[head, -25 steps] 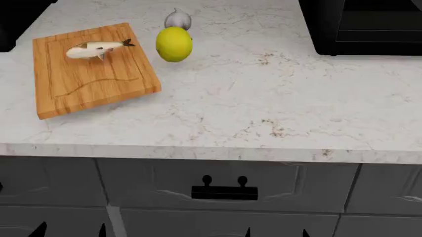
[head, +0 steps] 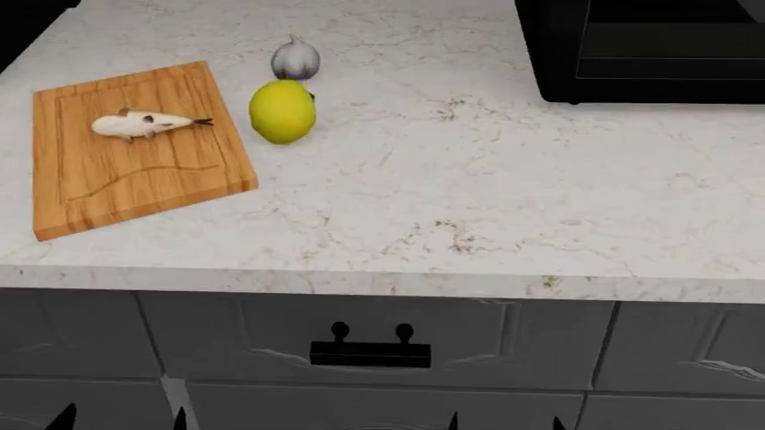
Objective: Clear the non-vegetable object off the cutting board and place the vegetables onto it.
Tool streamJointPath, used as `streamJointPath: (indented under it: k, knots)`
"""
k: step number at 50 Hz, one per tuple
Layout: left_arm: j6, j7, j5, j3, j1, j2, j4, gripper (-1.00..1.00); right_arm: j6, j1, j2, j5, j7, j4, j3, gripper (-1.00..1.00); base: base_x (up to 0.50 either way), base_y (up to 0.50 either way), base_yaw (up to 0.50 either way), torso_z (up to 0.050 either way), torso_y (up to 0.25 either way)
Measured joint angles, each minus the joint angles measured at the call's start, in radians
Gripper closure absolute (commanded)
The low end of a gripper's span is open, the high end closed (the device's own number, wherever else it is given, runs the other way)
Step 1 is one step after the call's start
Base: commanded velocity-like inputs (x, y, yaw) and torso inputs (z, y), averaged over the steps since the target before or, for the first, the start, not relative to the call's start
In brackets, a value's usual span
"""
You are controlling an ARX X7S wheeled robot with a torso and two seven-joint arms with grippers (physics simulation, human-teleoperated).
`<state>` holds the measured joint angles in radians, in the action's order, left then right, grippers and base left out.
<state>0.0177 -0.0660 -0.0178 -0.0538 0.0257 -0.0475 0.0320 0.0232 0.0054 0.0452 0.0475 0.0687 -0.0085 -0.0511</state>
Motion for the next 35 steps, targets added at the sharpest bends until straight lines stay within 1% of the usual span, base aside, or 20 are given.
streamJointPath:
  k: [14,18,23,27,31,35]
  knots:
    - [0.006,-0.034,-0.015,-0.032,0.008,-0.026,0.010,-1.00,0.000,0.011,0.030,-0.005,0.037,0.009,-0.040,-1.00,0.00,0.49,0.00,0.000,0.000]
    - [0.007,-0.041,-0.021,-0.039,0.009,-0.035,0.012,-1.00,0.000,0.012,0.035,0.000,0.045,0.010,-0.048,-1.00,0.00,0.36,0.00,0.000,0.000]
    - [0.001,-0.049,-0.028,-0.047,0.009,-0.045,0.019,-1.00,0.008,0.014,0.042,0.010,0.052,0.008,-0.055,-1.00,0.00,0.00,0.00,0.000,0.000]
    - [-0.035,-0.058,-0.031,-0.051,0.007,-0.052,0.050,-1.00,0.042,0.012,0.052,0.013,0.064,-0.024,-0.055,-1.00,0.00,0.00,0.00,0.000,0.000]
    - [-0.093,-0.067,-0.036,-0.053,-0.001,-0.063,0.101,-1.00,0.111,0.015,0.069,0.006,0.078,-0.089,-0.059,-1.00,0.00,0.00,0.00,0.000,0.000]
    - [-0.180,-0.072,-0.046,-0.055,-0.013,-0.074,0.175,-1.00,0.218,0.029,0.090,-0.011,0.086,-0.182,-0.068,-1.00,0.00,0.00,0.00,0.000,0.000]
